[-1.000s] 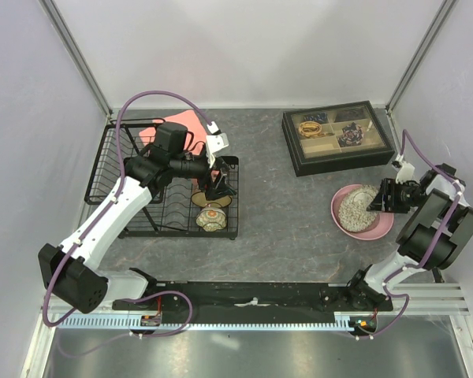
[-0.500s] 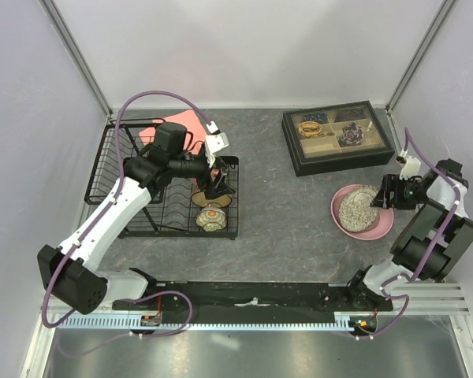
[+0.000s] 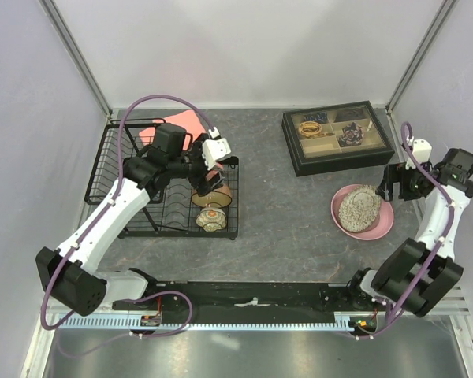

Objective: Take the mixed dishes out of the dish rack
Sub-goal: Place the plate at the center of the board, then pick up the bowl from the dish rack.

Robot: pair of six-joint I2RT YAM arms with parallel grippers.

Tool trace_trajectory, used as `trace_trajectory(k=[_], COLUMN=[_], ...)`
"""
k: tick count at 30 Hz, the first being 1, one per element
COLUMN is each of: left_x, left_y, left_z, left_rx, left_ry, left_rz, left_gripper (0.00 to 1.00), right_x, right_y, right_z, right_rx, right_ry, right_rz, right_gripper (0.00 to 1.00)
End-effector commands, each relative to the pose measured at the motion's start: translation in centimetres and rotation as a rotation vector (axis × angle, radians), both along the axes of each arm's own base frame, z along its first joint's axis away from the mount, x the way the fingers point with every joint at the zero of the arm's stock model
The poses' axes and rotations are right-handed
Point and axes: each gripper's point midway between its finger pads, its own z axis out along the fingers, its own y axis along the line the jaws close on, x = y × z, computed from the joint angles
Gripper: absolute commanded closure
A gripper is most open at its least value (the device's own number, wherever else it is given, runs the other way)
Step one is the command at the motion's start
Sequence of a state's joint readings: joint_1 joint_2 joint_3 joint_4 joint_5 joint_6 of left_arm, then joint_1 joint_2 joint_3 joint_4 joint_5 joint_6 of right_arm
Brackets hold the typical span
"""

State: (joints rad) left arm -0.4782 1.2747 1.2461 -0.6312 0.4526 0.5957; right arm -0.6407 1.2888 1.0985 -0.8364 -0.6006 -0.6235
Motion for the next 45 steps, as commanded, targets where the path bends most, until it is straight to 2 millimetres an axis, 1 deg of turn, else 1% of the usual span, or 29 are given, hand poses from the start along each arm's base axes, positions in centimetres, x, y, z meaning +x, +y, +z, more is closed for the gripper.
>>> trace_trajectory(k=[1, 2, 6, 8, 13, 14, 16, 19, 21, 23, 24, 25, 27, 30, 31, 32, 33, 36, 42, 43, 45], left_x=[1.2, 1.2, 1.1, 1.0, 0.4, 0.3, 0.5, 0.5, 0.5, 0.6, 0.7, 0.7, 0.7, 1.0, 1.0, 1.4, 1.5, 1.5, 1.6, 1.5, 1.4], left_y=[1.2, 1.3, 1.3, 1.2, 0.4, 0.4, 0.3, 0.6, 0.7, 0.9, 1.0, 1.0, 1.1, 1.2, 1.4, 1.4, 1.4, 1.3, 1.1, 1.2, 1.1], left_z=[0.9, 0.6, -0.3, -0.6, -1.3, -1.6, -1.7, -3.1, -3.3, -4.1, -4.0, -4.5, -4.7, -5.0, -5.7, -5.1, -5.2, -5.6, -6.5, -7.0, -7.3], left_rx=[0.112, 0.120, 0.171, 0.189, 0.246, 0.256, 0.272, 0.318, 0.340, 0.357, 0.373, 0.375, 0.394, 0.420, 0.438, 0.429, 0.440, 0.440, 0.441, 0.447, 0.444], left_ry=[-0.135, -0.132, -0.148, -0.163, -0.198, -0.199, -0.232, -0.265, -0.302, -0.323, -0.348, -0.365, -0.400, -0.468, -0.476, -0.510, -0.525, -0.533, -0.538, -0.534, -0.535], left_rz=[-0.038, -0.037, -0.035, -0.032, -0.022, -0.017, 0.006, 0.036, 0.063, 0.079, 0.095, 0.101, 0.115, 0.145, 0.147, 0.173, 0.168, 0.170, 0.165, 0.160, 0.156], left_gripper=[0.11, 0.11, 0.13, 0.14, 0.17, 0.18, 0.18, 0.19, 0.21, 0.21, 0.23, 0.23, 0.23, 0.24, 0.24, 0.24, 0.25, 0.26, 0.32, 0.33, 0.34], right_x=[-0.2, -0.2, -0.6, -0.7, -0.6, -0.6, -0.7, -0.7, -0.7, -0.7, -0.7, -0.7, -0.6, -0.8, -0.9, -0.9, -1.0, -1.1, -1.3, -1.3, -1.3], right_y=[1.1, 1.6, 3.6, 4.2, 5.4, 5.5, 5.6, 5.9, 6.0, 6.1, 6.2, 6.3, 6.3, 6.6, 6.6, 6.7, 6.7, 6.8, 6.8, 6.7, 6.8], right_z=[2.7, 3.1, 3.4, 3.3, 2.5, 2.4, 2.0, 1.8, 1.8, 1.7, 1.7, 1.5, 1.3, 0.4, 0.2, 0.1, -0.1, -0.4, -1.1, -1.1, -1.4], right_rx=[-0.030, -0.029, -0.009, -0.005, 0.020, 0.027, 0.028, 0.034, 0.036, 0.037, 0.040, 0.043, 0.045, 0.061, 0.064, 0.068, 0.073, 0.073, 0.070, 0.069, 0.072], right_ry=[-0.049, -0.060, -0.059, -0.059, -0.039, -0.034, -0.030, -0.025, -0.029, -0.028, -0.028, -0.024, -0.023, -0.004, -0.001, 0.002, 0.008, 0.009, 0.021, 0.020, 0.025], right_rz=[0.022, 0.035, 0.079, 0.086, 0.107, 0.108, 0.111, 0.115, 0.114, 0.116, 0.118, 0.117, 0.119, 0.121, 0.121, 0.124, 0.125, 0.126, 0.126, 0.124, 0.126], right_gripper=[0.07, 0.06, 0.05, 0.04, 0.04, 0.04, 0.04, 0.04, 0.04, 0.04, 0.03, 0.04, 0.04, 0.04, 0.03, 0.03, 0.04, 0.04, 0.04, 0.04, 0.04])
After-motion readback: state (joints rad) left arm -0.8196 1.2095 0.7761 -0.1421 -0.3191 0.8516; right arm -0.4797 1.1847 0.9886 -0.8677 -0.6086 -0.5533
